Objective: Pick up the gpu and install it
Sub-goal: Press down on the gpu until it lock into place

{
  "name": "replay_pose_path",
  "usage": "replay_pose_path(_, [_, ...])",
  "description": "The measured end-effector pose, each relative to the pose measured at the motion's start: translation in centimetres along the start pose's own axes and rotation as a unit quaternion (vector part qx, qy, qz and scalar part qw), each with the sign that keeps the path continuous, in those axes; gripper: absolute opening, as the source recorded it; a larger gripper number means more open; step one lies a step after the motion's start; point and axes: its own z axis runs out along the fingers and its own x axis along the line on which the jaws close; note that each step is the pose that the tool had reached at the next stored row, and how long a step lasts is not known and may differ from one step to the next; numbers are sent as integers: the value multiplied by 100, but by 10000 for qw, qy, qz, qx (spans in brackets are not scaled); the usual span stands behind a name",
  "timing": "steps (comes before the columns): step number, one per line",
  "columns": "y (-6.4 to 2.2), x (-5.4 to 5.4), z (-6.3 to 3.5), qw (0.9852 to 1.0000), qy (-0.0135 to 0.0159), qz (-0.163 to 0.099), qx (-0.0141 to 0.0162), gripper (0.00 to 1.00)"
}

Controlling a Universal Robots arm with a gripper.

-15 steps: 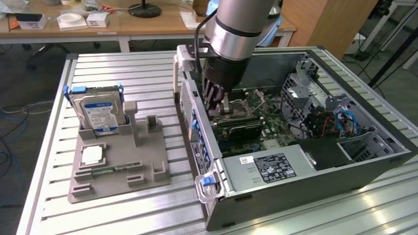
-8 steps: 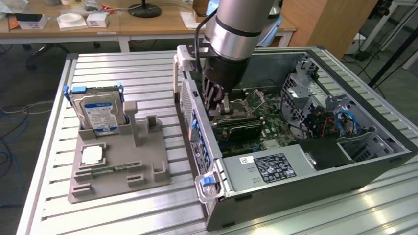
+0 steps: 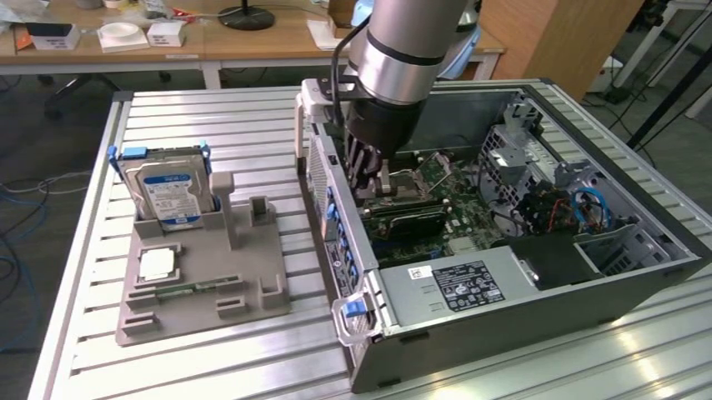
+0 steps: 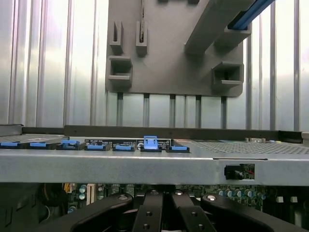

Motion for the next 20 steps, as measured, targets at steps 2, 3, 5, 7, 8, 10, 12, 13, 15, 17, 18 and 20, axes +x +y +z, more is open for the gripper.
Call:
replay_pose_path(2, [-3,-1,4,10000,-5,1,0,11])
replay_pose_path(3, [-6,-2,2,10000,-5,1,-5,11])
replay_pose_path(5, [-16,-2,2,10000,-6,1,-10,11])
replay_pose_path(7, [-46,-5,22,10000,-30,-3,6,11])
replay_pose_path(8, [-55,-4,10,10000,-18,-4,-3,11])
replay_pose_path(10, [-92,-1,-4,10000,-7,-13,-9,11])
replay_pose_path(12, [-119,-2,-9,10000,-4,-21,-11,11])
replay_pose_path(13, [-133,-2,-10,10000,-4,-28,-11,11])
replay_pose_path(15, [-155,-3,-12,10000,-3,-43,-11,11])
replay_pose_path(17, [-195,-4,-16,10000,0,-64,-13,11])
replay_pose_path(18, [-211,-3,-17,10000,0,-74,-13,11])
replay_pose_path(20, [-250,-3,-22,10000,3,-94,-14,11])
